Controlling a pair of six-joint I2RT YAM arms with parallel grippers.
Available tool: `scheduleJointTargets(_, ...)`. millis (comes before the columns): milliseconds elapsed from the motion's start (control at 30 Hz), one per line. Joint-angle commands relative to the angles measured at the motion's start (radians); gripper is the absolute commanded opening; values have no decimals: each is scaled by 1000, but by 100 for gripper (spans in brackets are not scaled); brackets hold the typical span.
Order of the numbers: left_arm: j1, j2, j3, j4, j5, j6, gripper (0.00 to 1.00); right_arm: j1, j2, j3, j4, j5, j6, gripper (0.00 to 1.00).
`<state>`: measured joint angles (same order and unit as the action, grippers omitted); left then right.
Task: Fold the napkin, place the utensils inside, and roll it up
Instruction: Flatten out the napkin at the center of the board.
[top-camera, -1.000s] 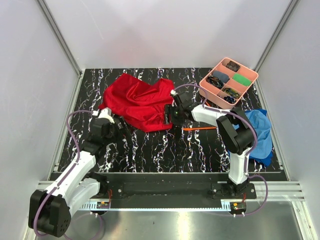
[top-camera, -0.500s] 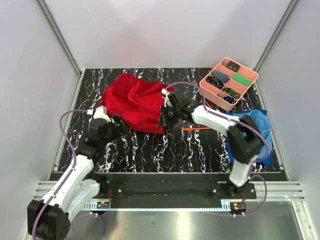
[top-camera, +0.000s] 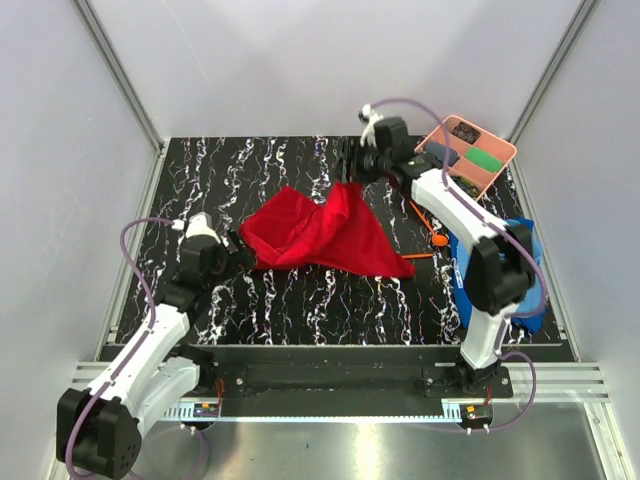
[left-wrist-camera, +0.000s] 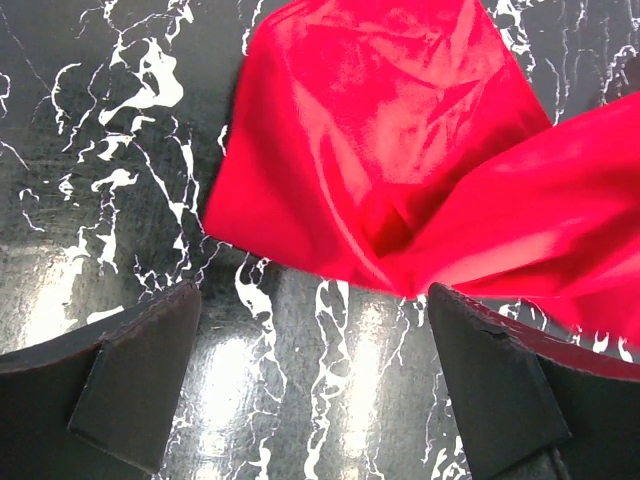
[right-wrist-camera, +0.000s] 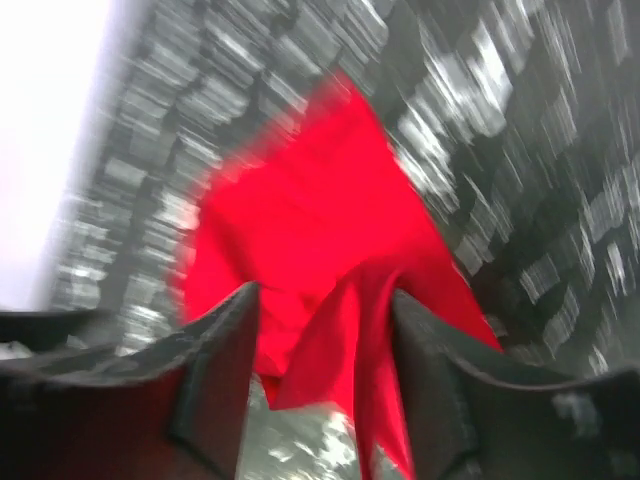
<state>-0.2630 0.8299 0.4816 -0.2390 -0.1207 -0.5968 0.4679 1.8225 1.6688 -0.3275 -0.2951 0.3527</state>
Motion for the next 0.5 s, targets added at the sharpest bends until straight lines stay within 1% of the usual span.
scheduleJointTargets(0,-1,27,-14,50,-40,17,99,0,14,-111,-125,5,-34,66)
scheduleJointTargets(33,-1,38,-20,69,-34,17,99,-2,-26,-185,-105,13,-32,66)
scheduleJointTargets(100,-1,90,-23,86,-28,17,99,-2,-64,-256,-93,36,-28,69)
scheduleJointTargets(133,-1,110,-21,99,-17,18,99,0,-98,-318,-88,66,-26,69)
scheduleJointTargets(233,-1,193,0,96,-17,28,99,-2,-147,-427,-81,92,-18,70)
scheduleJointTargets(333,-2,244,-6,110,-37,17,99,-2,-164,-503,-55,132,-8,70)
scheduleJointTargets(467,-2,299,-11,141,-51,3,99,-3,-140,-501,-47,189,-24,71)
